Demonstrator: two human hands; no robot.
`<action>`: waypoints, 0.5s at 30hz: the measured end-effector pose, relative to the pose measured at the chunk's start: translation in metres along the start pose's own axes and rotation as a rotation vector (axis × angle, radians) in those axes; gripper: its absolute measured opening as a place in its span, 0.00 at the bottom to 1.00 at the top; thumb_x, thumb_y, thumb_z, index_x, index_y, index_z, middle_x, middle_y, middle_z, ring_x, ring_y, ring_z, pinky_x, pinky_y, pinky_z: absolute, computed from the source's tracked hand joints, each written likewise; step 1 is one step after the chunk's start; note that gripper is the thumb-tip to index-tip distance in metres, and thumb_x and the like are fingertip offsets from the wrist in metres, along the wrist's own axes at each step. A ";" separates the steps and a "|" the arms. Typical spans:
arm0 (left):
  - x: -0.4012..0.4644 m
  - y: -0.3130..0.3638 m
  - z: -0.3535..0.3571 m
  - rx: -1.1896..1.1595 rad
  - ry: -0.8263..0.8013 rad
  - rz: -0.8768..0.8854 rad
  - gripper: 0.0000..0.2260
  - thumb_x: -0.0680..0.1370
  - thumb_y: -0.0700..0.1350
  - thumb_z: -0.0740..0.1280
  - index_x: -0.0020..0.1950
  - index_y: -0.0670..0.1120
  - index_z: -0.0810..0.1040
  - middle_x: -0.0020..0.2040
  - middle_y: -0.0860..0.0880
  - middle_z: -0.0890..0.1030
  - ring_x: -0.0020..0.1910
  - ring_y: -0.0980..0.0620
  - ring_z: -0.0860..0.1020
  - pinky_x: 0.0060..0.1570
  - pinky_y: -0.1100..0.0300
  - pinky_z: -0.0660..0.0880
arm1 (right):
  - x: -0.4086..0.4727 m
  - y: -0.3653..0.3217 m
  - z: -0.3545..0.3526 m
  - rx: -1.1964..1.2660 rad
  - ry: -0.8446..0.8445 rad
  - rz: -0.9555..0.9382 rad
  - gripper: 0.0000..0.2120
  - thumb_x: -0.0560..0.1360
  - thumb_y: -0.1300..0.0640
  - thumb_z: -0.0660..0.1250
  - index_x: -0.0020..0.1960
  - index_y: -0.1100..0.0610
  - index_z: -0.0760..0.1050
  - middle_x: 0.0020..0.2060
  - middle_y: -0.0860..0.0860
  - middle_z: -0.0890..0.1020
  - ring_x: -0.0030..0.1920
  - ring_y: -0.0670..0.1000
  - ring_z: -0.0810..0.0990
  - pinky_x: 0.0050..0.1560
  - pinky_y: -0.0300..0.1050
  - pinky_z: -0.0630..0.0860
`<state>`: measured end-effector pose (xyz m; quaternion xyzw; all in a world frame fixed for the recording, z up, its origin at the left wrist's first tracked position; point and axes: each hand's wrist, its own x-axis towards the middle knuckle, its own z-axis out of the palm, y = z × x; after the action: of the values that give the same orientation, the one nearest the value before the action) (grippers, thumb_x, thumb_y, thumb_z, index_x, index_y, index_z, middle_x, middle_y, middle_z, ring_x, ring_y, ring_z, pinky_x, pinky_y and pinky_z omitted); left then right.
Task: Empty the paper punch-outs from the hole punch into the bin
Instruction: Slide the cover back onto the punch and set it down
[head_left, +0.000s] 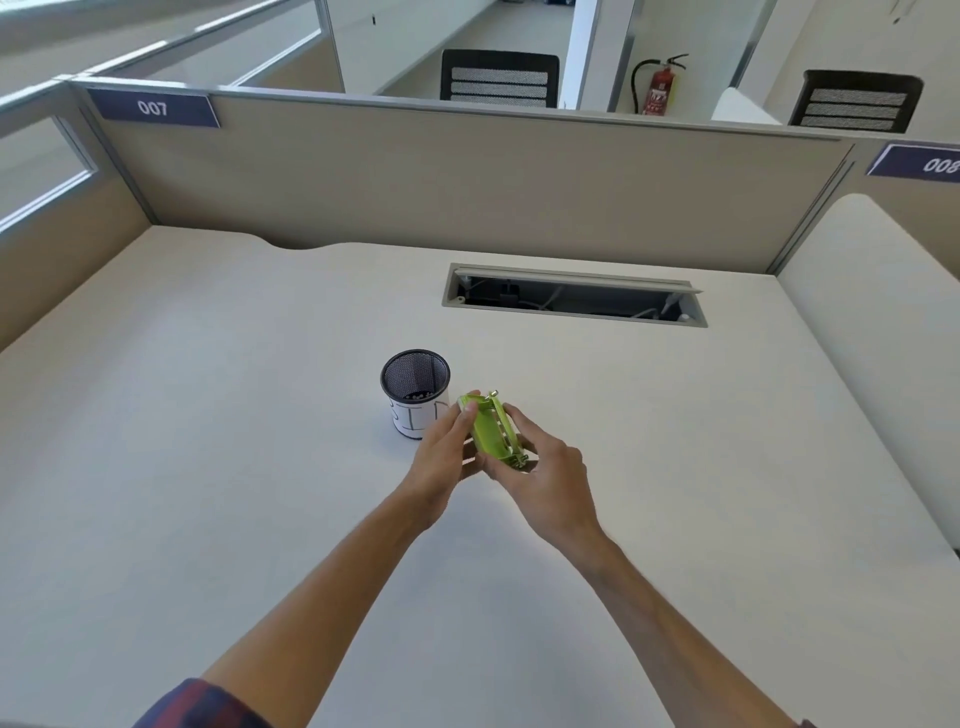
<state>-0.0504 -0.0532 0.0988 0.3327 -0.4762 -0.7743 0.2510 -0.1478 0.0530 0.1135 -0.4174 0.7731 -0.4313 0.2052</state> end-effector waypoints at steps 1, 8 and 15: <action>0.000 -0.003 -0.002 0.092 0.039 0.019 0.13 0.82 0.55 0.60 0.58 0.52 0.81 0.50 0.50 0.86 0.47 0.53 0.84 0.41 0.62 0.79 | 0.001 0.003 0.000 0.005 0.018 0.010 0.29 0.71 0.42 0.73 0.70 0.43 0.71 0.46 0.45 0.85 0.40 0.46 0.82 0.48 0.44 0.79; 0.007 -0.030 -0.040 0.680 0.694 0.250 0.12 0.71 0.53 0.75 0.46 0.49 0.75 0.44 0.54 0.81 0.43 0.54 0.80 0.42 0.53 0.76 | 0.011 0.046 -0.021 -0.079 0.203 0.118 0.25 0.71 0.47 0.75 0.67 0.47 0.76 0.40 0.44 0.82 0.29 0.39 0.74 0.37 0.25 0.69; 0.039 -0.036 -0.062 0.845 0.692 0.160 0.41 0.66 0.52 0.79 0.73 0.43 0.63 0.69 0.44 0.71 0.68 0.43 0.70 0.66 0.45 0.65 | 0.033 0.084 -0.044 -0.219 0.338 0.136 0.25 0.73 0.52 0.73 0.69 0.55 0.74 0.50 0.54 0.86 0.48 0.57 0.83 0.49 0.47 0.74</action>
<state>-0.0314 -0.1007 0.0352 0.6026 -0.6590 -0.3396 0.2955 -0.2358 0.0711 0.0684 -0.3060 0.8650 -0.3938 0.0549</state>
